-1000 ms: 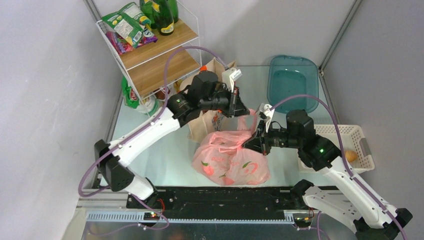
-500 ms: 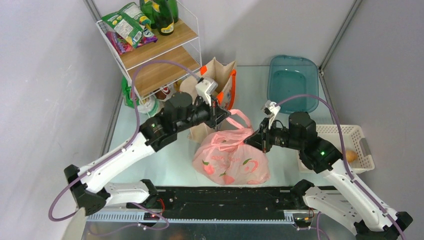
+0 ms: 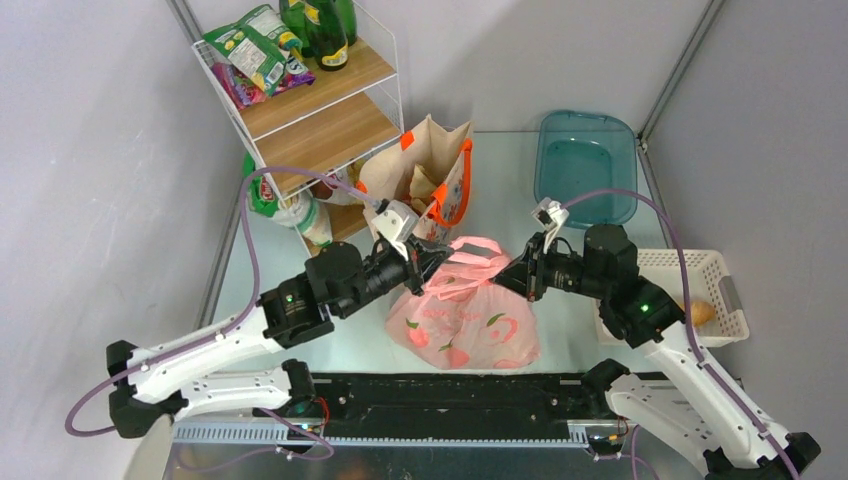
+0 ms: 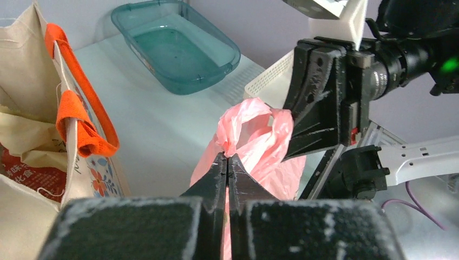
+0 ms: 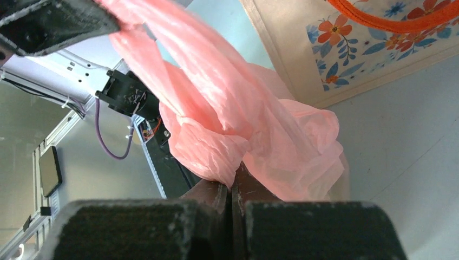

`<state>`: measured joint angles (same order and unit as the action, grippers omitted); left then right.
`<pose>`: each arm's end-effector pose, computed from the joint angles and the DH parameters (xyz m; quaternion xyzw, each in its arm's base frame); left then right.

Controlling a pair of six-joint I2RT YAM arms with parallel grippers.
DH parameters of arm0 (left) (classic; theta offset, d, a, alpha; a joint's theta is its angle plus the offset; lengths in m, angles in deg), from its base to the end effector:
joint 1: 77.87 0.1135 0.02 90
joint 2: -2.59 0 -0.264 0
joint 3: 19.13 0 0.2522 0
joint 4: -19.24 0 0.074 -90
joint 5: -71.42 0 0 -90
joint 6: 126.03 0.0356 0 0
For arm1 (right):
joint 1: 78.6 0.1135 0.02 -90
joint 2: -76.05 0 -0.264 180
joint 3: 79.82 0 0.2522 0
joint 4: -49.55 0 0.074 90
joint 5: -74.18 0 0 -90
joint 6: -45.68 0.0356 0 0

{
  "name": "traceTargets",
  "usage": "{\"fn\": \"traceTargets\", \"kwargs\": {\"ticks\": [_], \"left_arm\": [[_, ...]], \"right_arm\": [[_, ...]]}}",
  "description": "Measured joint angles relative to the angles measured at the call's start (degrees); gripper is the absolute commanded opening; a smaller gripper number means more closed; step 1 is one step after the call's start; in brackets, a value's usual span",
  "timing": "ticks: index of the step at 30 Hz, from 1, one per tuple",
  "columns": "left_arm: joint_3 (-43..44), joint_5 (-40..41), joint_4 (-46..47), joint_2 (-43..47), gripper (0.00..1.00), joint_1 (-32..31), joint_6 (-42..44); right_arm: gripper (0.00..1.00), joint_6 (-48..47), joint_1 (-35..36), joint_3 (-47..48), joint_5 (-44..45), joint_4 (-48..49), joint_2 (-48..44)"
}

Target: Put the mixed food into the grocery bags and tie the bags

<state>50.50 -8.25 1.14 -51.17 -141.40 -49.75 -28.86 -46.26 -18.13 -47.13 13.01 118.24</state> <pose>0.1018 -0.1900 0.3912 0.2457 0.6773 -0.3803 0.5799 0.1269 0.1023 0.3444 -0.2723 0.7423 0.4303 0.4355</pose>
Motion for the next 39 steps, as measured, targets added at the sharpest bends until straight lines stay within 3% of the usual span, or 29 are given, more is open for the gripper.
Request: {"fn": "traceTargets", "kwargs": {"ticks": [7,13,19,22,28,39], "left_arm": [[-4.5,8.7,3.9,2.0,0.00,-8.7,3.9],[-9.9,11.1,8.0,1.8,0.00,-13.7,4.7],[-13.3,9.3,12.5,-1.0,0.00,-14.3,3.1],[-13.4,8.6,13.6,-1.9,0.00,-14.4,2.6],[-13.4,8.8,15.0,-1.9,0.00,-14.5,1.6],[-7.4,9.0,8.6,-1.8,0.00,-12.7,-2.4]], "right_arm": [[0.00,2.4,-0.3,-0.5,1.7,1.0,0.1],[0.00,3.8,-0.3,-1.4,3.9,1.4,-0.5],[0.04,4.0,-0.4,-1.4,4.0,1.6,-0.6],[0.14,4.1,-0.4,-1.4,4.0,1.7,-0.5],[0.23,3.9,-0.5,-1.4,3.9,2.0,-0.5],[0.35,0.7,-0.3,-1.4,3.5,1.2,-2.1]]}}
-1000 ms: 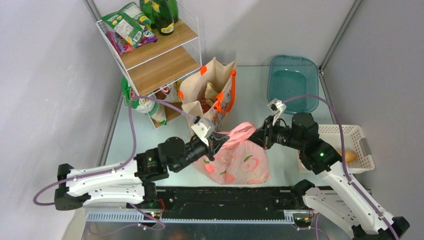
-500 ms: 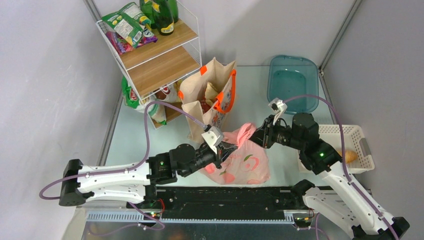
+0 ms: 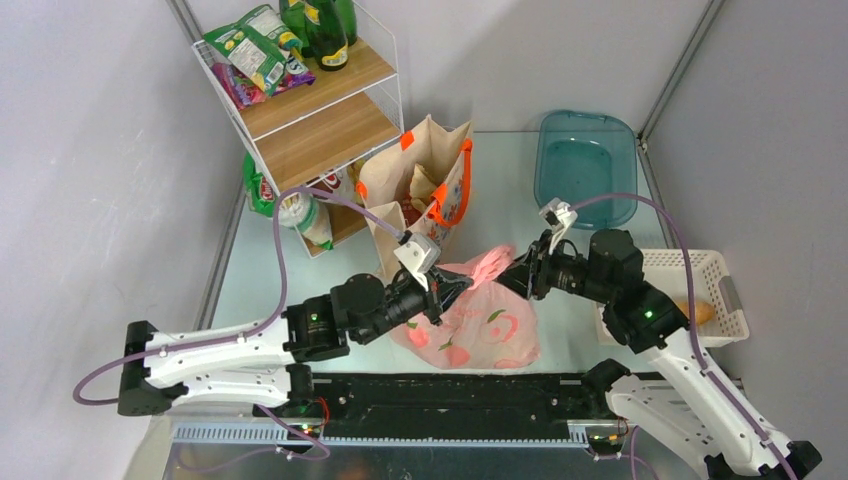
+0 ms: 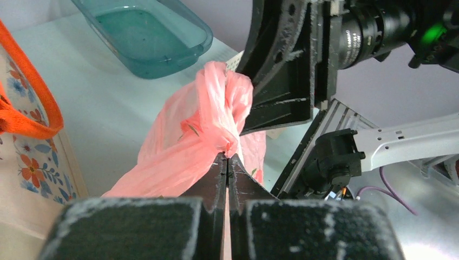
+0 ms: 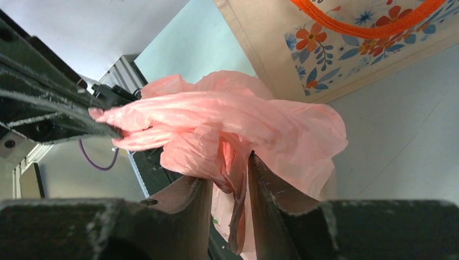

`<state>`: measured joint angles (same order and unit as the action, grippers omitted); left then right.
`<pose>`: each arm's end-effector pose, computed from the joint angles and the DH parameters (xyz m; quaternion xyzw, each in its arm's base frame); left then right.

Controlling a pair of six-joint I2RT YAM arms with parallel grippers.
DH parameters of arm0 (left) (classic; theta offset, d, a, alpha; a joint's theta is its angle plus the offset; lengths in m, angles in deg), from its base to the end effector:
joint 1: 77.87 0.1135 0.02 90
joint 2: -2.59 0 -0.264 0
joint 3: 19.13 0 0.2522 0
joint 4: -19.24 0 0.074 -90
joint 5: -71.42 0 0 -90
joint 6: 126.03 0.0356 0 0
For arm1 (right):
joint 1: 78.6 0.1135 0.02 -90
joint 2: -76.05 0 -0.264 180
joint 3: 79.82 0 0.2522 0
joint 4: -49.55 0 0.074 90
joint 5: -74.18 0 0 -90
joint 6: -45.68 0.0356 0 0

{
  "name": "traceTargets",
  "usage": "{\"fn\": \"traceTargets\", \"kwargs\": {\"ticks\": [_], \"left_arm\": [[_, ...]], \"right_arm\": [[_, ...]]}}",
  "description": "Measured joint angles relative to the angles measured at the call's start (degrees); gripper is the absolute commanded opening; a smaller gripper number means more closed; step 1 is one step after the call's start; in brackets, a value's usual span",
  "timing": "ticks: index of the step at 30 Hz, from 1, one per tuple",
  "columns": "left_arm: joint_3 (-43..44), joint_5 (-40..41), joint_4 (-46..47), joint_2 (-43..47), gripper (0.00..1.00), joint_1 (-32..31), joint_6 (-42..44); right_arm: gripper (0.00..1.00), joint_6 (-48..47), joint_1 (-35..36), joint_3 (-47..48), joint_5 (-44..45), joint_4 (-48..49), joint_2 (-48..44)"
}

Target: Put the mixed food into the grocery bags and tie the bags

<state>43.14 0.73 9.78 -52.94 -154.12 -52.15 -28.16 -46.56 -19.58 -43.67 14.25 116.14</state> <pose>0.0657 -0.2192 0.3556 0.2572 0.6754 -0.4069 0.5586 0.1239 0.0972 0.3428 -0.2513 0.7432 0.4153 0.4604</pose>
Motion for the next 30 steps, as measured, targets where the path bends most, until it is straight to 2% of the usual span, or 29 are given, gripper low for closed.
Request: {"fn": "traceTargets", "kwargs": {"ticks": [5,9,12,18,22,27,30], "left_arm": [[0.7,0.0,-1.9,0.0,0.00,1.1,-1.1],[0.7,0.0,-2.4,-0.6,0.00,1.2,-1.6],[0.7,0.0,-2.4,-1.3,0.00,1.2,-1.9],[0.7,0.0,-3.1,-1.6,0.00,1.3,-1.9],[0.7,0.0,-3.2,-1.6,0.00,1.4,-1.9],[0.7,0.0,-3.2,-1.6,0.00,1.4,-1.9],[0.7,0.0,-3.3,-1.4,0.00,1.4,-1.9]], "right_arm": [[0.39,-1.2,0.1,0.0,0.0,-1.5,-1.0],[0.46,-1.8,0.1,0.0,0.0,-3.6,-1.8],[0.57,-2.3,0.2,0.1,0.0,-5.3,-2.2],[0.62,-2.9,1.5,0.4,0.0,-6.3,-2.2],[0.60,-2.7,2.6,1.0,0.5,-5.8,-1.2],[0.43,-2.2,3.3,1.2,2.8,-4.9,0.3],[0.40,-2.3,3.6,1.6,5.2,-4.9,0.9]]}}
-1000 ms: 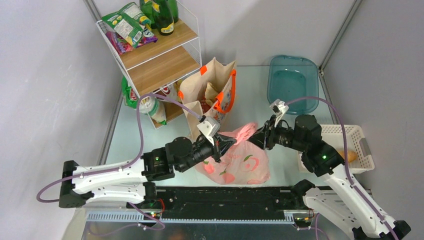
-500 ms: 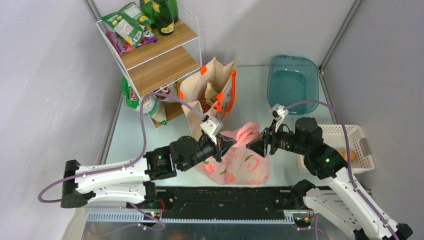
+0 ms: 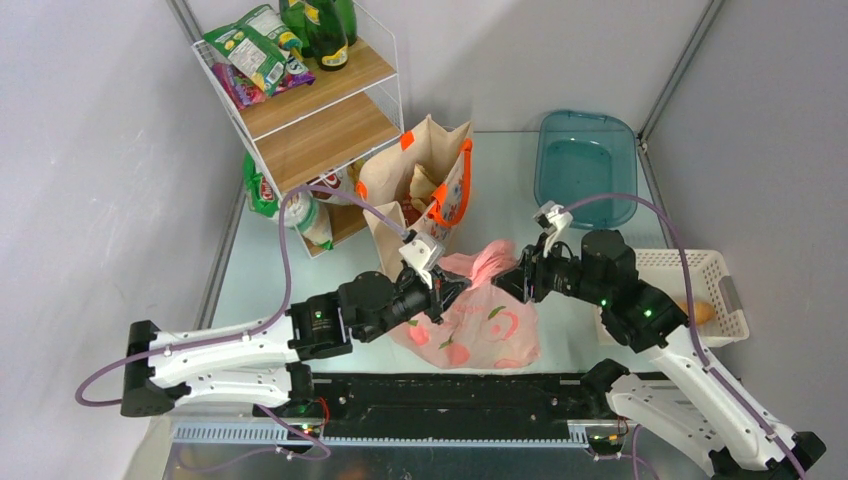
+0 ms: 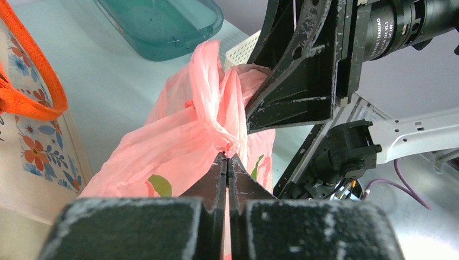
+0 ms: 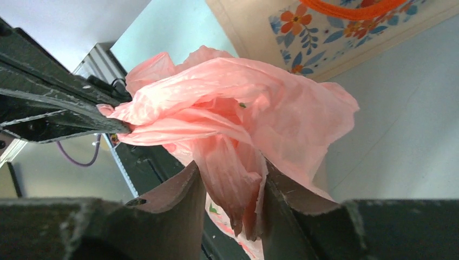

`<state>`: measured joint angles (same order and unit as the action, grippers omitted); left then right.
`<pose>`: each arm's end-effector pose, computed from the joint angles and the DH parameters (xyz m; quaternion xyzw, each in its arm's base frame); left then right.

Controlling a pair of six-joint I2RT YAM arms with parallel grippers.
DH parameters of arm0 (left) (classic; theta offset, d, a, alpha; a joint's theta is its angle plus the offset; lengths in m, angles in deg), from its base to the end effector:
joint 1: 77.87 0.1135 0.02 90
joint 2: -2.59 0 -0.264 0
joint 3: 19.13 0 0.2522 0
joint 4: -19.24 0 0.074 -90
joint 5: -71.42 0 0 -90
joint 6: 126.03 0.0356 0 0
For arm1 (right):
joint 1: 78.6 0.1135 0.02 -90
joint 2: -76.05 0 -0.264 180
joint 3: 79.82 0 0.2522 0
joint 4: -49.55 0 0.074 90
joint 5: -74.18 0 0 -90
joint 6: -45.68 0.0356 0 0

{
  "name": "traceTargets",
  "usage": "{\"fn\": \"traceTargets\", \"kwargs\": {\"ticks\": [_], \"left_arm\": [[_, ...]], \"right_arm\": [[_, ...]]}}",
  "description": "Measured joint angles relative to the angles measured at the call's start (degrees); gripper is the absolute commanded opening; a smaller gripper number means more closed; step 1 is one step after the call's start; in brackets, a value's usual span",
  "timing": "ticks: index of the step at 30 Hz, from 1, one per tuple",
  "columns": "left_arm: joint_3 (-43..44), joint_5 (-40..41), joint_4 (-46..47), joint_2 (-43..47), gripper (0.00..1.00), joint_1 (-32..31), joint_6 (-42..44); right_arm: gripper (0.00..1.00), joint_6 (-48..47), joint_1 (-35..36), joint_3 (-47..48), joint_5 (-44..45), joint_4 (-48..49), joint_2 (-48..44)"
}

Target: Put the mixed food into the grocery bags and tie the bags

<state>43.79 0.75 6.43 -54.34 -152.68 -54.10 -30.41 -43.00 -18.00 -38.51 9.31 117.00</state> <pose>0.0726 -0.2224 0.3483 0.2523 0.7017 -0.3877 0.5419 0.1197 0.1026 0.3409 -0.2622 0.7644 0.3831 0.4475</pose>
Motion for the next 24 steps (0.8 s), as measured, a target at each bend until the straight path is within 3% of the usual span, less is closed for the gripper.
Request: {"fn": "traceTargets", "kwargs": {"ticks": [4,12,15,20,24], "left_arm": [[0.0,0.0,-0.1,0.7,0.00,0.0,0.0],[0.0,-0.5,-0.2,1.2,0.00,-0.1,0.1],[0.0,-0.5,-0.2,1.3,0.00,-0.5,0.1],[-1.8,-0.5,-0.2,3.1,0.00,-2.4,0.3],[-3.4,-0.5,0.1,3.8,0.00,-3.5,0.5]], "right_arm": [[0.34,0.3,0.2,0.3,4.4,-0.1,-0.8],[0.32,1.6,0.3,0.4,9.4,0.7,-2.9],[0.26,1.7,0.3,0.5,9.4,1.2,-2.6],[0.07,1.8,0.5,0.5,9.2,1.5,-1.6],[0.06,1.9,0.8,0.5,8.7,1.5,-1.0]]}}
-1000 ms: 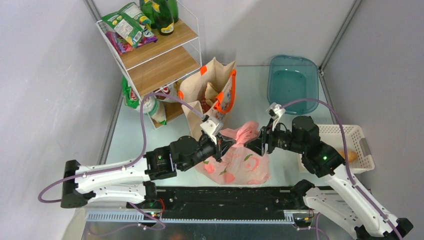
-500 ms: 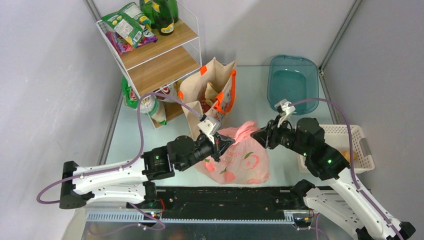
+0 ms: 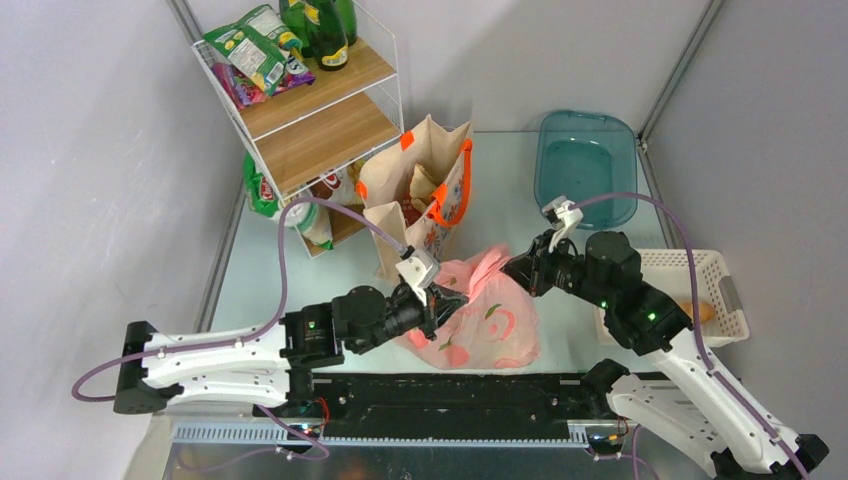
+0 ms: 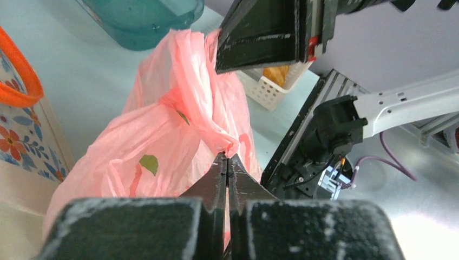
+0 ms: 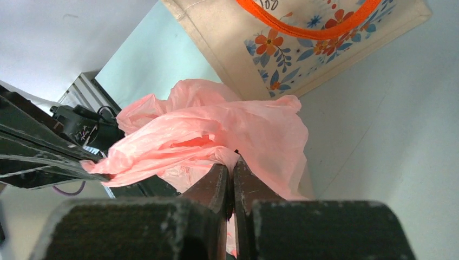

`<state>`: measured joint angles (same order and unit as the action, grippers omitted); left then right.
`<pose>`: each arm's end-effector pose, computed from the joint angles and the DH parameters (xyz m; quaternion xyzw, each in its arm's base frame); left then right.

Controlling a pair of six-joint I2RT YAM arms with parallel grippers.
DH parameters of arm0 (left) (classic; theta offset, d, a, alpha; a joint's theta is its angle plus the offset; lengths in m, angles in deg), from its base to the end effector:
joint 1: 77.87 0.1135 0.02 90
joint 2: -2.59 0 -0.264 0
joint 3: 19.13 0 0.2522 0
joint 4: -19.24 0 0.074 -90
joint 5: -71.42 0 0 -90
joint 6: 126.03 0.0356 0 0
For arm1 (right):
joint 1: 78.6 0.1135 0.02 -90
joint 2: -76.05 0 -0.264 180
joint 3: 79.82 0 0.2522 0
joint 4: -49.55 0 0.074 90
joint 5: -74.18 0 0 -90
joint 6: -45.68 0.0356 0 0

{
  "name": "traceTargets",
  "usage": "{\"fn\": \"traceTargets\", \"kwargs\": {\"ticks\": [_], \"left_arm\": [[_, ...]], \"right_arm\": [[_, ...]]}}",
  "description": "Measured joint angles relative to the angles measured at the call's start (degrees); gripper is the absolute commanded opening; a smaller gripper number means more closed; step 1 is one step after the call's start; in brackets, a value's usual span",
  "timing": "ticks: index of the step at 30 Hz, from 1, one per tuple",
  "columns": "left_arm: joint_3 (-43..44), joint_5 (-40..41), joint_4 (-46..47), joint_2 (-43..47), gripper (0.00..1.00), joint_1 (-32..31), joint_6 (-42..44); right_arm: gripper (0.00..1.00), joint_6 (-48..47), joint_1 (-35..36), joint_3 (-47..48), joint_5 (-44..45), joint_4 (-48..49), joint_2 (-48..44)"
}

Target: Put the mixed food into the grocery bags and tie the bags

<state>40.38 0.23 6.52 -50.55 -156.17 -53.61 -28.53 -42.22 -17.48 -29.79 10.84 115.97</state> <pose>0.0557 -0.2124 0.3408 0.2775 0.6894 -0.4069 0.5311 0.1196 0.0988 0.3487 -0.2137 0.7684 0.3492 0.4919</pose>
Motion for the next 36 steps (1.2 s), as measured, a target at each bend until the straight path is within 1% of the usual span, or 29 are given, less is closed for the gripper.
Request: {"fn": "traceTargets", "kwargs": {"ticks": [10,15,20,24,32,36], "left_arm": [[-5.2,0.0,1.8,-1.3,0.00,-0.2,-1.5],[-8.4,0.3,4.0,-1.5,0.00,2.4,-2.6],[-8.6,0.2,6.6,-4.8,0.00,3.7,-3.0],[-8.6,-1.6,9.5,-8.0,0.00,5.9,-3.4],[-8.4,0.4,14.6,-13.1,0.00,9.2,-8.0],[-5.9,0.4,15.5,-16.9,0.00,11.4,-9.6]], "right_arm": [[0.02,-0.2,0.7,0.0,-1.5,0.0,0.0],[0.00,-0.3,1.1,0.0,-1.9,0.0,-0.4],[0.00,-0.4,1.7,0.0,-2.0,0.4,-0.8],[0.00,-0.9,2.7,0.0,-2.1,0.8,-0.8],[0.00,-2.2,6.1,0.0,-0.7,1.6,-0.8],[0.00,-2.6,7.5,0.1,0.8,1.8,-0.2]]}}
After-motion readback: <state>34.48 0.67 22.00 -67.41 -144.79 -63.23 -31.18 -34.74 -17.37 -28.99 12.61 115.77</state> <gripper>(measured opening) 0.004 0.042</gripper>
